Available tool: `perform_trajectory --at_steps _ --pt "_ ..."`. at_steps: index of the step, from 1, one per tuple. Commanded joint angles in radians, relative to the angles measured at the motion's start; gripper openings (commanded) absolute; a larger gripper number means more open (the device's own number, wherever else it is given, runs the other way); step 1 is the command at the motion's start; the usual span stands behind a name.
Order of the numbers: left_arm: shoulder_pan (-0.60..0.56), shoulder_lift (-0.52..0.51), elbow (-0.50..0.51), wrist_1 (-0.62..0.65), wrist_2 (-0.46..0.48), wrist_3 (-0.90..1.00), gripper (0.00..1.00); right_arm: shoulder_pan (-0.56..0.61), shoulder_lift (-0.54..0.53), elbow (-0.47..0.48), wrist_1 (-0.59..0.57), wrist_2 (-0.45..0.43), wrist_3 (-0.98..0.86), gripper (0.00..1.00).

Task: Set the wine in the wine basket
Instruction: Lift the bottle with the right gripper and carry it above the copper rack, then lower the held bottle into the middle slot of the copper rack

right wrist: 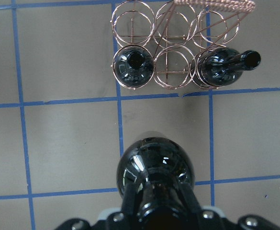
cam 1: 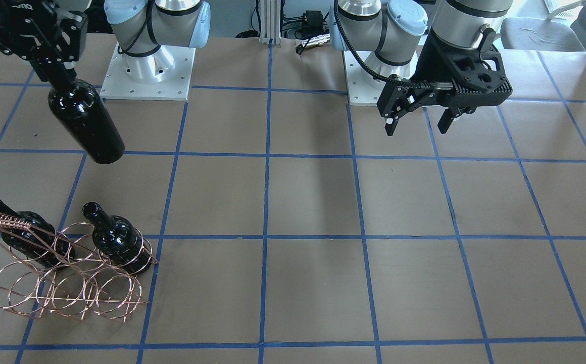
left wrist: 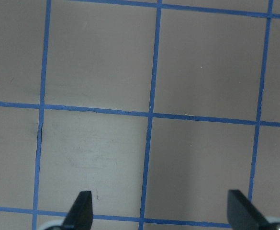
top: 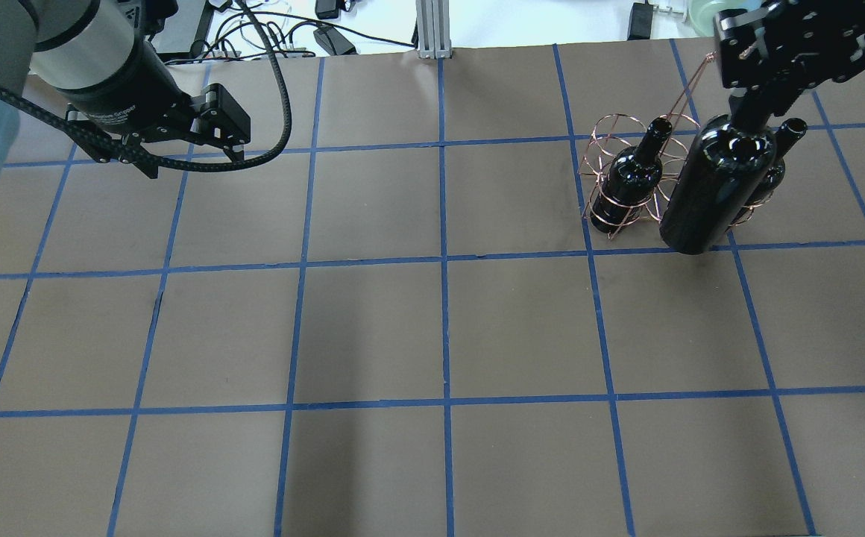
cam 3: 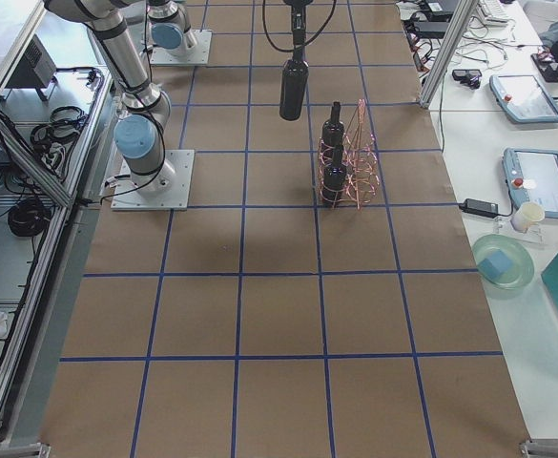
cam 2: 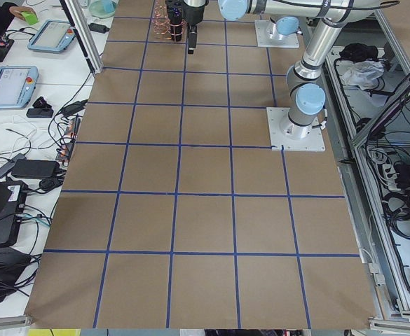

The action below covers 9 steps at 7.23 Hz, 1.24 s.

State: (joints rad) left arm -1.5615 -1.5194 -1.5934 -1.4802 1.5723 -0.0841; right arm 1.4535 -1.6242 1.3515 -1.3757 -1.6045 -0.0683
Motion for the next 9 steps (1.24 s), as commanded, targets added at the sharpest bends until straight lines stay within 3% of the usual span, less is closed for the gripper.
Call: perform_trajectory --at_steps 1,3,9 --pt "-0.002 0.002 -0.005 0.000 0.000 0.001 1.00 -0.109 0.019 0.000 -0.089 0.043 -0.127 0.00" --pt "-0.002 0.004 -0.008 0.000 0.000 0.003 1.00 -0.127 0.097 -0.002 -0.204 0.071 -0.154 0.00" --pt "-0.009 0.048 -0.028 -0.029 -0.011 0.026 1.00 -0.128 0.214 0.011 -0.313 0.071 -0.203 0.00"
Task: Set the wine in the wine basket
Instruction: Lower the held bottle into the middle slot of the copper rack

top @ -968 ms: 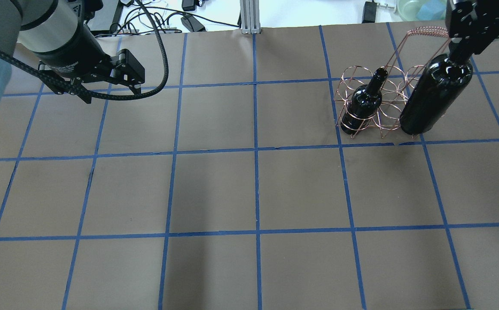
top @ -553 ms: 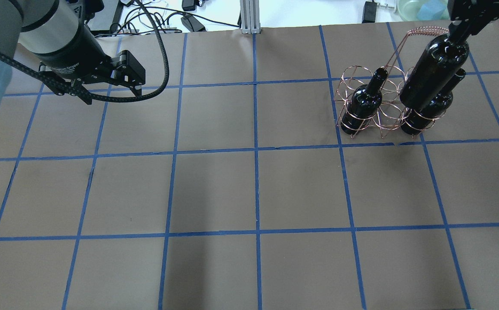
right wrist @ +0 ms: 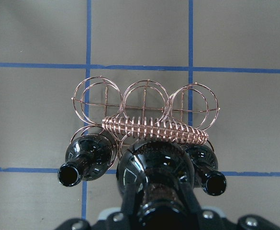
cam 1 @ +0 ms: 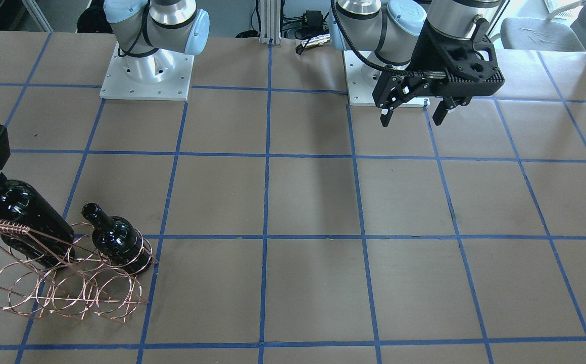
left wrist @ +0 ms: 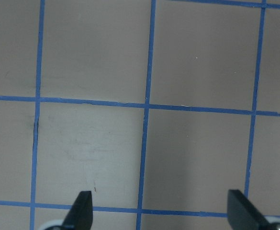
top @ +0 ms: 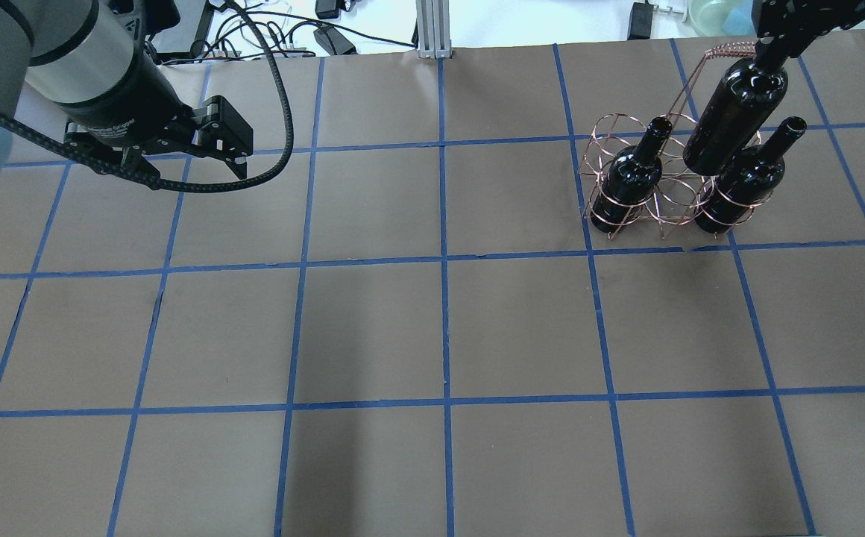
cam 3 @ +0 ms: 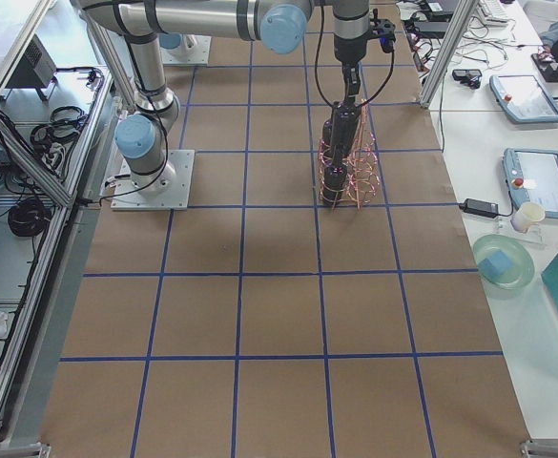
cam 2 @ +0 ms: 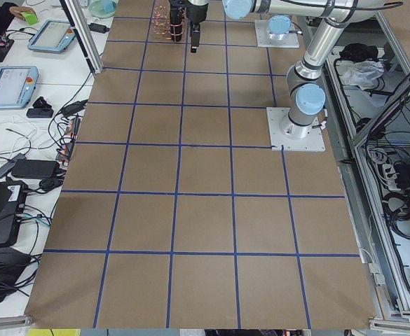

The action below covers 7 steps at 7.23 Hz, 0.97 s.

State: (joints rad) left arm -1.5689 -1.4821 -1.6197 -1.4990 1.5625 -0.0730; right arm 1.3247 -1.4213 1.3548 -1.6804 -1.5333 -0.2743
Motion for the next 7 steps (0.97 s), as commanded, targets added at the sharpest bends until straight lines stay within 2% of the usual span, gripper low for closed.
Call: perform_trajectory --at_steps 1,3,7 --pt "-0.002 0.016 -0.002 -0.035 -0.001 0.036 1.00 0.001 0.009 0.015 -0.004 0.002 0.004 0.00" --pt "-0.002 0.008 -0.002 -0.041 -0.007 0.036 1.00 0.001 0.004 0.049 -0.002 0.002 0.001 0.00" --pt "-0.003 0.025 -0.002 -0.049 -0.005 0.036 1.00 0.002 0.009 0.052 -0.024 0.027 -0.013 0.00"
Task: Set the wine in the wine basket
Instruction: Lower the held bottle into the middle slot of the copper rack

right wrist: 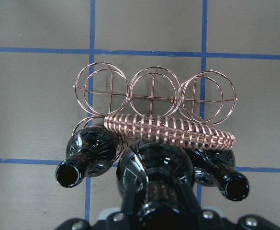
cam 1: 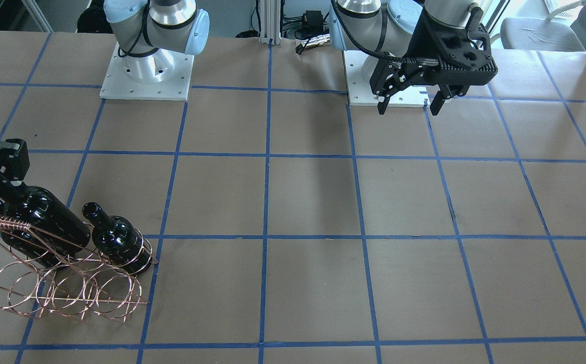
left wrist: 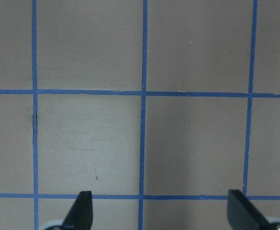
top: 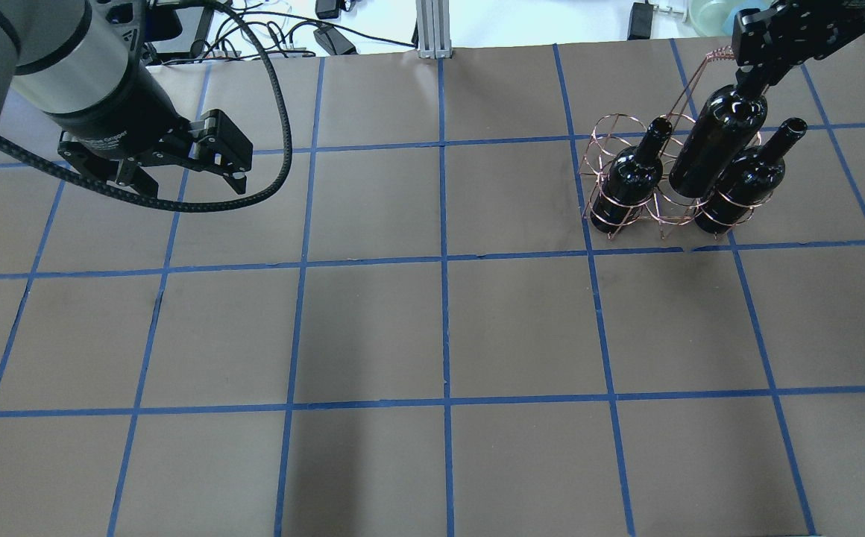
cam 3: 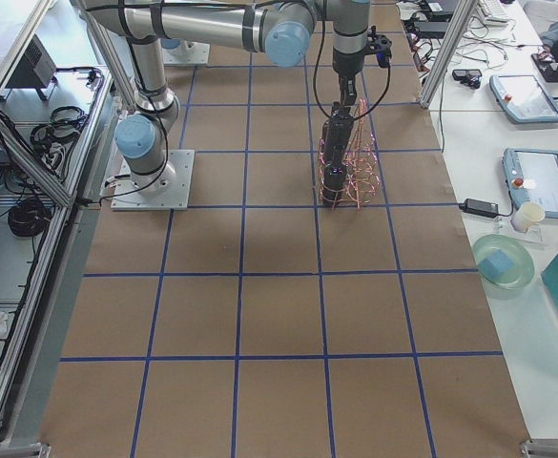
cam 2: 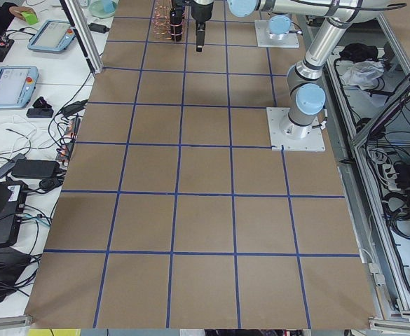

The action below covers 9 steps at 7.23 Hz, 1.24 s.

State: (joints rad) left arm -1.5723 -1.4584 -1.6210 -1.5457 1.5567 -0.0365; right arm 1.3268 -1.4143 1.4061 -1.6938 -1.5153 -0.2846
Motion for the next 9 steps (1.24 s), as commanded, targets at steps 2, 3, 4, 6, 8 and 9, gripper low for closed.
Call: perform_trajectory --at_steps 2,3,4,6,8,9 --pt "-0.002 0.003 -0.002 -0.004 0.000 0.012 1.00 0.000 0.006 0.001 -0.024 0.007 -0.024 0.00" --pt "-0.002 0.003 -0.002 -0.004 0.000 0.012 1.00 -0.001 0.006 0.001 -0.024 0.007 -0.033 0.00" --pt "-0.002 0.009 -0.002 -0.004 -0.001 0.020 1.00 -0.001 0.006 0.001 -0.024 0.007 -0.034 0.00" --pt "-0.002 0.007 -0.002 -0.002 -0.001 0.023 1.00 0.000 0.006 0.004 -0.024 0.007 -0.030 0.00" --pt "-0.002 0.009 0.000 -0.002 -0.001 0.023 1.00 -0.001 0.014 0.004 -0.026 0.007 -0.036 0.00" --pt "-0.002 0.009 0.000 -0.002 -0.001 0.023 1.00 -0.001 0.014 0.007 -0.024 0.007 -0.035 0.00"
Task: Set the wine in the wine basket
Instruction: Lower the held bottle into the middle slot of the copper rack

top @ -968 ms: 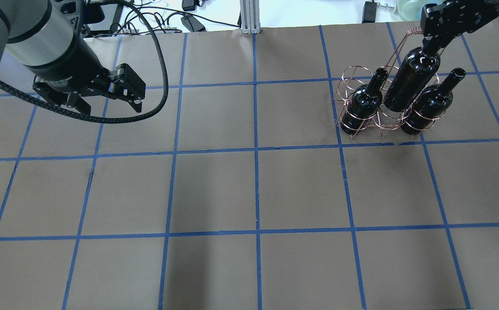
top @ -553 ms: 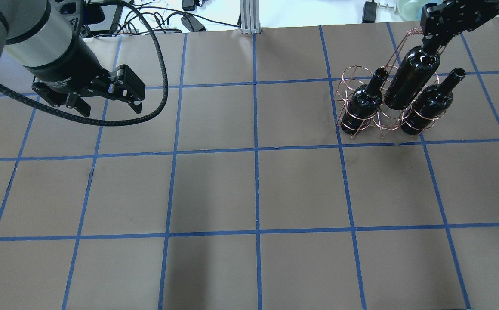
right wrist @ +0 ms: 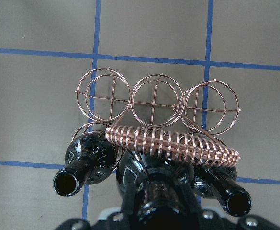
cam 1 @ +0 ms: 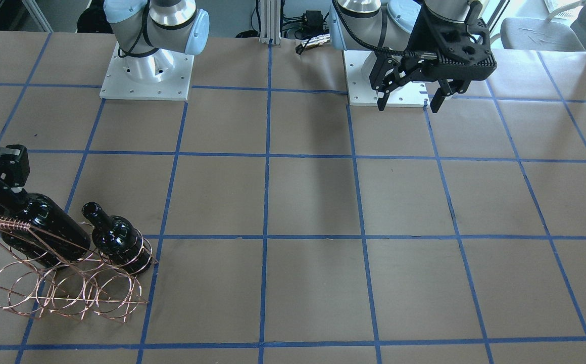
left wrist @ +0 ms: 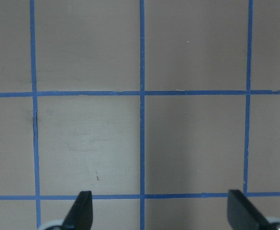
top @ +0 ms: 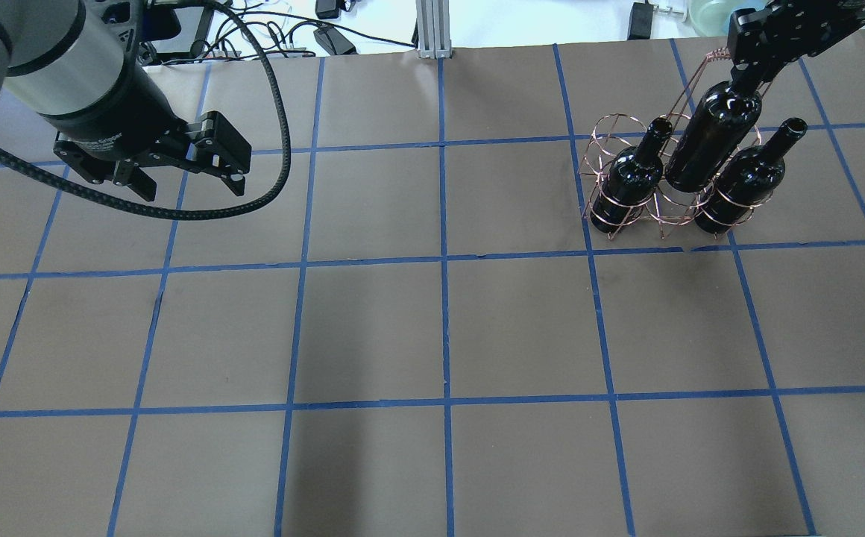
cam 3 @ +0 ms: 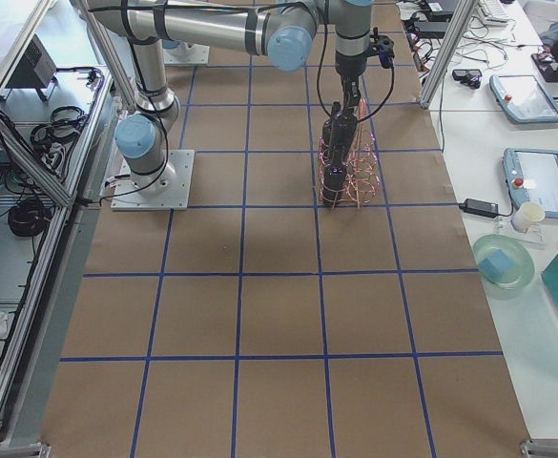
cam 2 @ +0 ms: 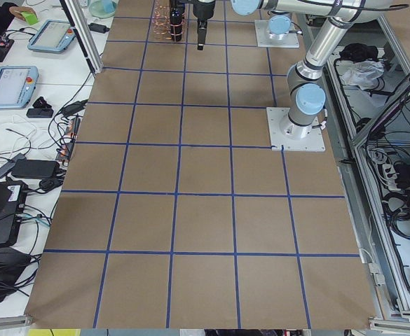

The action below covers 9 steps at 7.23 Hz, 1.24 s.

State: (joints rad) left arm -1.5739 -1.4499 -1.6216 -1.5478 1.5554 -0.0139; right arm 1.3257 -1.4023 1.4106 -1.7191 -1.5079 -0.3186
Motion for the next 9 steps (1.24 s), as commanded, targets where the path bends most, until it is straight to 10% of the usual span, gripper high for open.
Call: perform_trajectory --at_steps 1,9 --pt "0.000 0.003 -0.001 0.000 0.000 0.000 1.00 0.000 0.002 0.033 -0.007 0.002 0.001 0.00" --pt "0.005 -0.024 -0.004 0.002 0.000 0.052 1.00 0.000 0.034 0.131 -0.141 -0.006 0.004 0.04"
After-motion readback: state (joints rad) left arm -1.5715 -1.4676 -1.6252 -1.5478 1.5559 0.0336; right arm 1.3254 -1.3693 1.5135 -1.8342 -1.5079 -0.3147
